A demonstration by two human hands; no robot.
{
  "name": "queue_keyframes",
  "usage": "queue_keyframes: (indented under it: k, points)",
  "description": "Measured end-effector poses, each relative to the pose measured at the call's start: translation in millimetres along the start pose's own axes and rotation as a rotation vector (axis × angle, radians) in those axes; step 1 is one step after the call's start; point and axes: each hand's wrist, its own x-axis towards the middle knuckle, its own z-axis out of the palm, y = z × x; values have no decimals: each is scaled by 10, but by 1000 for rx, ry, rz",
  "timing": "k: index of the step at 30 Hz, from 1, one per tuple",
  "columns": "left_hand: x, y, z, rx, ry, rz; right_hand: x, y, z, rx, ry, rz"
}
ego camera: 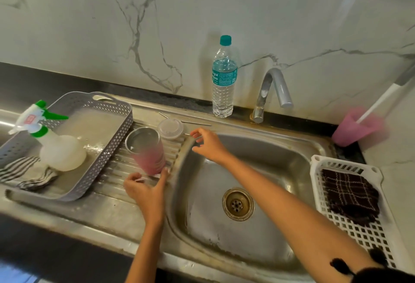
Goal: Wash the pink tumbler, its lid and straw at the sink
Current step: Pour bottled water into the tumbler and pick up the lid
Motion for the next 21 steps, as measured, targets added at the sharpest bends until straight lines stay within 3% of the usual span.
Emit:
queue_keyframes:
  k: [4,8,21]
  points:
    - [217,22,40,43,-67,68,150,-57,126,-56,-23,-16]
    - [415,38,116,-87,-146,113,366,-141,188,-142,-46,-38]
    - [619,-72,244,-88,-88,27,1011,-280,473,-379,-258,-88]
